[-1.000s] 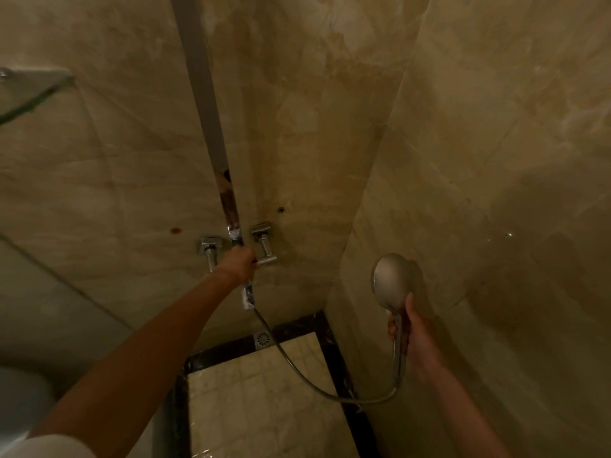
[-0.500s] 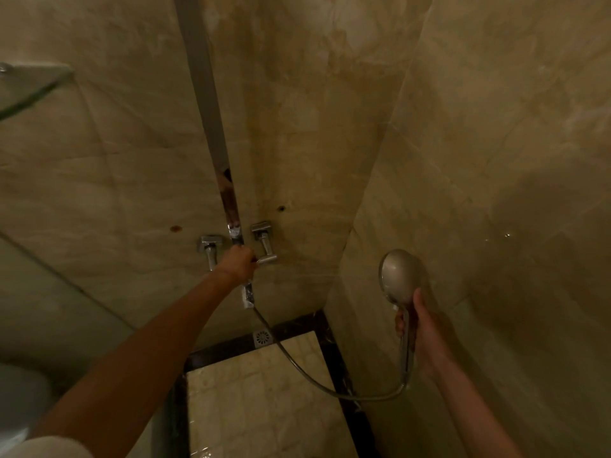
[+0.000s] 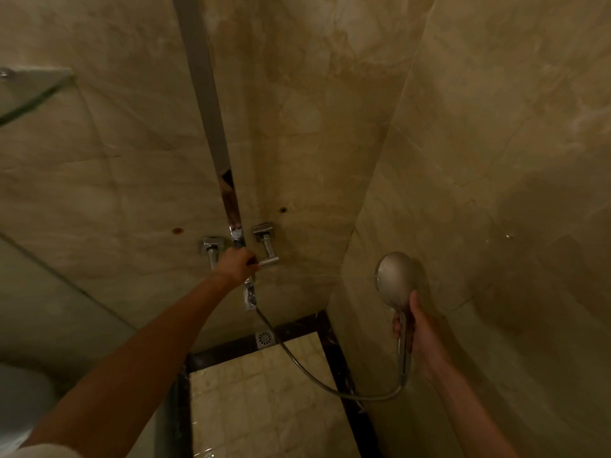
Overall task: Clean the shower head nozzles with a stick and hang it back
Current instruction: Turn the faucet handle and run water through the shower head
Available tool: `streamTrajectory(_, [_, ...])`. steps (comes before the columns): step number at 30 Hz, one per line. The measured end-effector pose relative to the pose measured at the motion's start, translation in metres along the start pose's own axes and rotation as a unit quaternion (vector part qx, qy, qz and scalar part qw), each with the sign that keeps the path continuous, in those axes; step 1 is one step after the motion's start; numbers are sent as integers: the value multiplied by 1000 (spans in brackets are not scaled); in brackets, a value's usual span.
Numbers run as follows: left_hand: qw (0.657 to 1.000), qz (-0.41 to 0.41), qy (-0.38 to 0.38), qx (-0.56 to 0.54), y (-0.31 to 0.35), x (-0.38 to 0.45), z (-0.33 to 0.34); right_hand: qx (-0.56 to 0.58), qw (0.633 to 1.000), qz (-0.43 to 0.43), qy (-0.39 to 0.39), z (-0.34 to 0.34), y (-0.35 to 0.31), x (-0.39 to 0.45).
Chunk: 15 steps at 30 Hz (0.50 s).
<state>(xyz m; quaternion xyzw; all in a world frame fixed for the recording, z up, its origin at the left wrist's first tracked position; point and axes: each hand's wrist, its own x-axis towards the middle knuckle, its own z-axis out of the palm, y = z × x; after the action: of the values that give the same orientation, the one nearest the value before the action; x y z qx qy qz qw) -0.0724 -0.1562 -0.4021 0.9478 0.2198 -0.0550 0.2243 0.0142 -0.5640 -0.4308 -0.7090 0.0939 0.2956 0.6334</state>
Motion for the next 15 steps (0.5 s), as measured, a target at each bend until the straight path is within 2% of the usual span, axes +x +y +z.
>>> streamTrajectory(8, [999, 10, 37, 3, -4, -7, 12, 12, 1000, -11, 2, 3, 3, 3])
streamTrajectory(15, [990, 92, 91, -52, -5, -20, 19, 23, 1000, -14, 6, 7, 4, 1])
